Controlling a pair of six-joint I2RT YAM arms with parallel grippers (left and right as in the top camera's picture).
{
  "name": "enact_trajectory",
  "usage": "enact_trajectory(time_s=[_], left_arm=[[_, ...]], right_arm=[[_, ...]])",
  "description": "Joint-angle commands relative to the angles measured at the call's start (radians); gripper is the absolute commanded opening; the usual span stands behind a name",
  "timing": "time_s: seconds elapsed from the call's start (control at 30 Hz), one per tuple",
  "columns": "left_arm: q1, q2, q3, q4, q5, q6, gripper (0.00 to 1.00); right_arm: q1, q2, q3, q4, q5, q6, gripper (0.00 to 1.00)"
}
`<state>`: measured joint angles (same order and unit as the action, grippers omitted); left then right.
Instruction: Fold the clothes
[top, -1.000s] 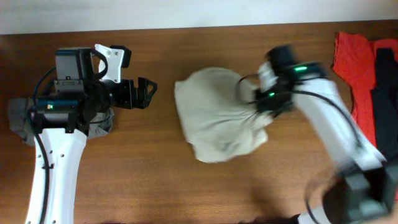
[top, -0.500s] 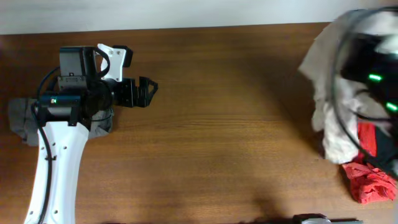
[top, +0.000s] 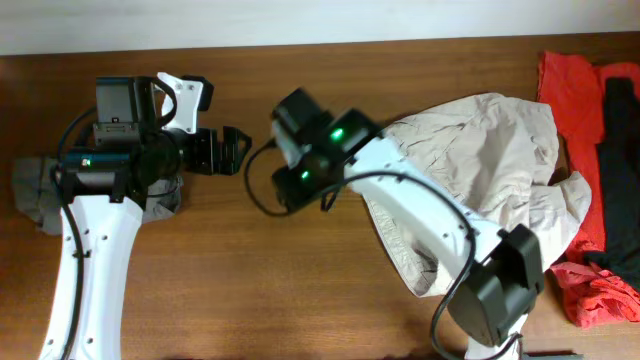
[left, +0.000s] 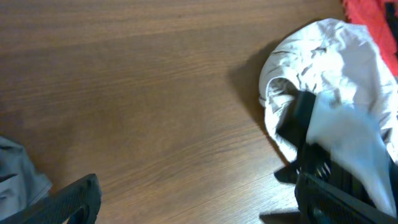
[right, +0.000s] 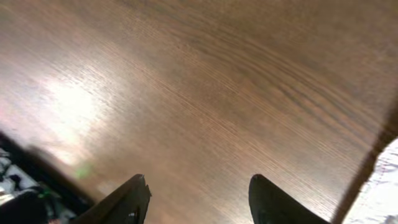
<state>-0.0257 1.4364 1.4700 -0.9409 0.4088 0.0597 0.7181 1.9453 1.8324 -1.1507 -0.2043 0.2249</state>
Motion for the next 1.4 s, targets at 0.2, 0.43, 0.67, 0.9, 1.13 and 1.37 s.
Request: enact_trajectory(time_s=[0.2,0.43,0.67,0.9,1.13,1.37], left_arm=[[0.002,0.007,0.01,0.005,-0.031,0.021,0.99],[-0.109,0.092,0.01,0.052,0.18,0.078,0.99],[-0.381,0.298,0.01,0.232,0.212,0.077,0.99],[-0.533,0.477,0.01,0.377,0.042,0.04,0.99],[-0.565,0.622,0.01,0.609,0.034,0.04,0.99],[-0.565,0.707,0.01,0.834,0.013,-0.011,0.99]], right_arm=[[-0.101,-0.145,0.022,-0.097,0.348,0.06,0.62],[-0.341,-0.246,0.022,-0.158,0.295,0.083,0.65],[-0.499,-0.464,0.025,-0.203,0.253,0.079,0.68],[-0.504,-0.691,0.024,-0.261,0.254,0.076,0.76],[-0.503,-0.79,0.024,-0.32,0.254,0.076,0.77],[-0.503,-0.792,0.022,-0.39,0.261,0.076,0.77]])
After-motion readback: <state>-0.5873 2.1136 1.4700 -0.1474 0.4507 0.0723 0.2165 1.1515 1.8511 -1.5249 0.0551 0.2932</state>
